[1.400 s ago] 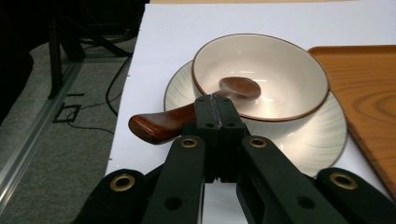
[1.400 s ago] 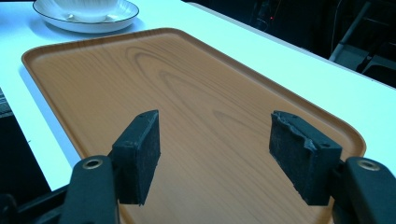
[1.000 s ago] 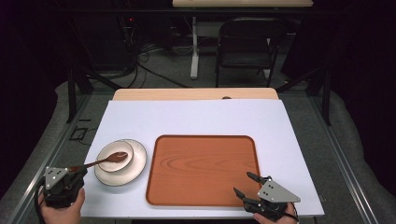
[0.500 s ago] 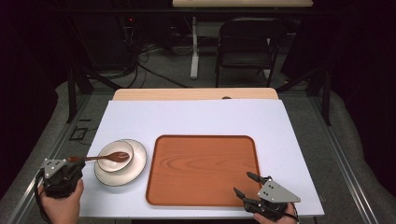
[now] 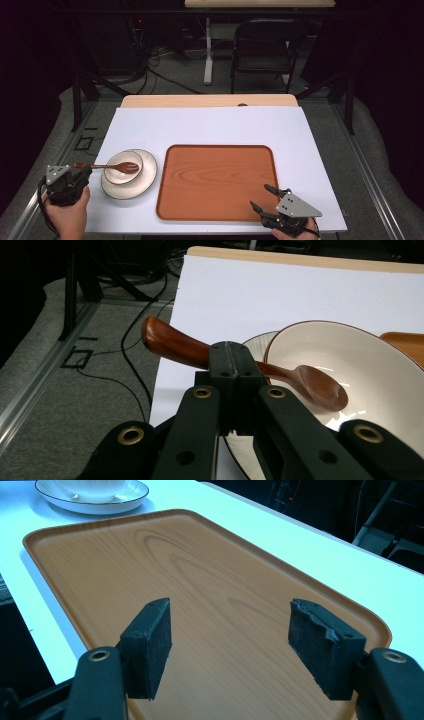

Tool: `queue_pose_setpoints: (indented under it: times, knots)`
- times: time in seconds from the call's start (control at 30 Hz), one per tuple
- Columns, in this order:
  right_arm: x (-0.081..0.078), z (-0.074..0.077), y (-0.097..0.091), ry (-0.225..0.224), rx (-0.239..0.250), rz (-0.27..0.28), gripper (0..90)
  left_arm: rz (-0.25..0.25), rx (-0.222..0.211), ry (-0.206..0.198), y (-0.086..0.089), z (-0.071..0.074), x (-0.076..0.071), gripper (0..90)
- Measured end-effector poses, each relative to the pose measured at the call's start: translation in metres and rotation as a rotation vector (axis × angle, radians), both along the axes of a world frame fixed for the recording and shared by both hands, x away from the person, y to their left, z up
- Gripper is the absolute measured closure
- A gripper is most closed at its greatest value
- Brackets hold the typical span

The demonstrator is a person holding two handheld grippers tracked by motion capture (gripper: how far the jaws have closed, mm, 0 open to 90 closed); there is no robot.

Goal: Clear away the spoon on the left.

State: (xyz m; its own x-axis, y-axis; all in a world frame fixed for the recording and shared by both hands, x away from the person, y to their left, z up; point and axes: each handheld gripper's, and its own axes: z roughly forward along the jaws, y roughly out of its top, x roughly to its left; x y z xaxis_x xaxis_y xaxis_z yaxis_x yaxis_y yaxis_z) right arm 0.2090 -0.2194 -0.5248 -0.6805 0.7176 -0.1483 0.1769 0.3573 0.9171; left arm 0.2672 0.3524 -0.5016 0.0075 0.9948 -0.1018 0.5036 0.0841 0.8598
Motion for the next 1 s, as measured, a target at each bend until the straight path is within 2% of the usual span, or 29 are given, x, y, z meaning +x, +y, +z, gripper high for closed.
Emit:
queue_pose_setpoints:
  times: [0.23,0.27,0.37,0.43,0.7,0.8,0.87,1.0]
  knots:
    - [0.000,0.000,0.000,0.000,0.000,-0.001,33.4,0.010,-0.038,-0.014,0.003,0.002,-0.002,87.4]
    - [0.000,0.000,0.000,-0.001,0.000,0.000,33.4,0.009,-0.056,-0.020,0.004,0.003,-0.004,86.0]
    - [0.000,0.000,0.000,0.000,-0.001,0.000,33.4,0.011,-0.076,-0.030,0.004,0.003,-0.006,80.9]
    - [0.000,0.000,0.000,0.001,0.000,0.000,33.4,0.010,-0.106,-0.044,0.005,0.005,-0.010,77.5]
    - [0.000,0.000,0.000,0.000,-0.002,0.002,33.4,0.026,-0.154,-0.057,0.007,0.009,-0.018,62.7]
    - [0.000,0.000,0.000,-0.001,-0.001,0.003,33.4,0.031,-0.196,-0.069,0.008,0.007,-0.021,55.6]
    - [0.000,0.000,0.000,-0.002,-0.002,0.003,33.4,0.038,-0.209,-0.067,0.009,0.005,-0.023,50.3]
    - [0.000,0.000,0.000,0.000,-0.002,0.004,33.4,0.051,-0.234,-0.065,0.013,0.001,-0.025,45.7]
